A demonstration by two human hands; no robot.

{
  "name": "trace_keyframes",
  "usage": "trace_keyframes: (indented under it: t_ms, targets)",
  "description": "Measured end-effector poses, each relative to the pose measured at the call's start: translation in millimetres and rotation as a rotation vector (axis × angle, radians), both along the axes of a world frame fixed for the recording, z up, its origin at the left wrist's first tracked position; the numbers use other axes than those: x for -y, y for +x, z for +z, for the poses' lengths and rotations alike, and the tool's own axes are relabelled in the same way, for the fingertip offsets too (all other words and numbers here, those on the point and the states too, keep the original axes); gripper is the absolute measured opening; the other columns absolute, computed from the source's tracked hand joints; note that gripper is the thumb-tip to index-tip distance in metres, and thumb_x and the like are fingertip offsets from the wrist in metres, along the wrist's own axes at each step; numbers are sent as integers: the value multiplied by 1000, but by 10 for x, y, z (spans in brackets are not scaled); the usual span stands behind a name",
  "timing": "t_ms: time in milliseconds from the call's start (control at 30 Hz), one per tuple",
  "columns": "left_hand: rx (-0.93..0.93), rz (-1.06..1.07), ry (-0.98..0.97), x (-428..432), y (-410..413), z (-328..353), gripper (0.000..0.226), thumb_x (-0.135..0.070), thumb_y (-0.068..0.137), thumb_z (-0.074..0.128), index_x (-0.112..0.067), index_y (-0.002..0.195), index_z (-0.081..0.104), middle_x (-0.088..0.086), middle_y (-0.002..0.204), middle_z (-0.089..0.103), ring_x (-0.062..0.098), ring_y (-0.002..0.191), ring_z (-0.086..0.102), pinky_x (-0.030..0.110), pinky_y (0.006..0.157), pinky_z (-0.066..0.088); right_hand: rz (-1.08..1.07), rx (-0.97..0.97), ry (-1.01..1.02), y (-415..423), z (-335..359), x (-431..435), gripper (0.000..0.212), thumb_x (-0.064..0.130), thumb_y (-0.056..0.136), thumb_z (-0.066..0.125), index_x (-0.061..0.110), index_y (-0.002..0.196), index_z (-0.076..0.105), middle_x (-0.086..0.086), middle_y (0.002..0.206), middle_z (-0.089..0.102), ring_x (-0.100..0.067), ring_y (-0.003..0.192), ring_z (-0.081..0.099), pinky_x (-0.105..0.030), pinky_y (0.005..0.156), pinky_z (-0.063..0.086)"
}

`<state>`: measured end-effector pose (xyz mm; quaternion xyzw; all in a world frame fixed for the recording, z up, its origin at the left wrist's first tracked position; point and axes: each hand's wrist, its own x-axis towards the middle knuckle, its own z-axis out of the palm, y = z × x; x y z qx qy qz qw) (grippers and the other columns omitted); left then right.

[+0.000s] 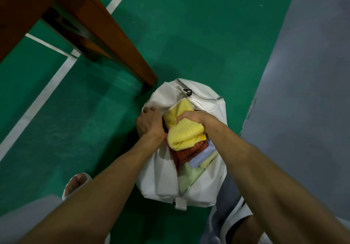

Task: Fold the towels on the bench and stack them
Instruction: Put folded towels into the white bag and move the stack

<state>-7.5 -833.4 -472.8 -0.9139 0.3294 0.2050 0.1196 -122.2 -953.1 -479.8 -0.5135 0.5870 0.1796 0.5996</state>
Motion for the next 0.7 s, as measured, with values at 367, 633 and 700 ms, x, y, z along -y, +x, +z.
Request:
trace_keyframes:
  t_ms: [367,633,700]
  targets:
    - [-58,37,-433,-129,33,220,17,-23,88,57,-18,76,47,11,94,63,31,88,58,36,68,41,245,-53,52,-3,56,86,89,53,52,85,17,130,61,-6,128,62,-29,105,63,-37,85,54]
    - [-346,105,-759,33,18,747,29,-25,76,65,-14,67,40,-2,60,45,35,74,52,42,70,43,-50,125,-85,51,-85,113,33,45,100,55,23,123,62,-2,121,65,-22,113,64,-27,90,54]
    - [-377,113,-808,-32,-54,738,27,-20,74,64,-14,66,38,-1,56,40,34,66,49,43,62,44,-191,173,-139,81,-473,278,55,65,84,55,29,125,62,2,123,64,-17,112,62,-31,97,55]
